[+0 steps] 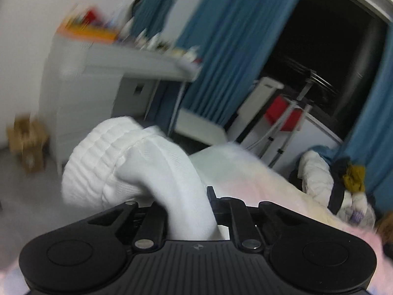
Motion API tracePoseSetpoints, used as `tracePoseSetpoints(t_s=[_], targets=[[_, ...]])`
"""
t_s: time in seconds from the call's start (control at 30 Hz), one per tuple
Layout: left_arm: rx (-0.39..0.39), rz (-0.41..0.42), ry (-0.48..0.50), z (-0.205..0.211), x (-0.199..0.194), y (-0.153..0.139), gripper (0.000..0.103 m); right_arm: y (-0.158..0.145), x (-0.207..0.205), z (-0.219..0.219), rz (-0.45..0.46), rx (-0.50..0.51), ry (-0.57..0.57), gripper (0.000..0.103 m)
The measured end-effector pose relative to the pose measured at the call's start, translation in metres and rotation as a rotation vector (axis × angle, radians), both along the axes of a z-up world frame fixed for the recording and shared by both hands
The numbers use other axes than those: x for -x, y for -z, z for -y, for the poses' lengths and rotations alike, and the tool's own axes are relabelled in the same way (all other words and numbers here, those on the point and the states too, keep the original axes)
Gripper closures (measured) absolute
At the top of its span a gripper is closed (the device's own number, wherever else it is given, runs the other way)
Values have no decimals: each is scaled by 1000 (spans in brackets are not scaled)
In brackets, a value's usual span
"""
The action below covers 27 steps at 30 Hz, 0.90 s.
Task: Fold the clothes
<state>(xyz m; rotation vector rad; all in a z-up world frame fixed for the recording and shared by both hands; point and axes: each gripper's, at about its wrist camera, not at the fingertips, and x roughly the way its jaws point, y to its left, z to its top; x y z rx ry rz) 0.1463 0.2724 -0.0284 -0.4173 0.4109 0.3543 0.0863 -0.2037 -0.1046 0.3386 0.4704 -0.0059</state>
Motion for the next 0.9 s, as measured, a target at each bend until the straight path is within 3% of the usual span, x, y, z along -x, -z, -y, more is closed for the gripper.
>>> tracePoseSetpoints(t_s=[0.13, 0.23, 0.5, 0.63, 0.7, 0.77, 0.83, 0.9], targets=[[-179, 77, 106, 86, -18, -40, 91, 1, -1, 14, -21, -17, 54, 12], [-265, 137, 225, 157, -26, -51, 91, 2, -2, 23, -33, -33, 83, 12], [-458, 112, 580, 335, -20, 17, 90, 3, 2, 58, -44, -108, 187, 12], [-554, 79, 757, 419, -19, 54, 90, 3, 2, 86, -8, -208, 183, 12], [-614, 8, 826, 440, -20, 80, 90, 4, 0, 97, 15, -267, 145, 12], [-719, 40, 838, 445, -10, 96, 87, 6, -6, 105, 28, -333, 107, 12], [-764, 36, 861, 446, -8, 98, 82, 10, -15, 114, 28, -420, 70, 12], [-789, 23, 887, 447, -7, 99, 68, 16, -27, 120, 15, -505, 46, 12]])
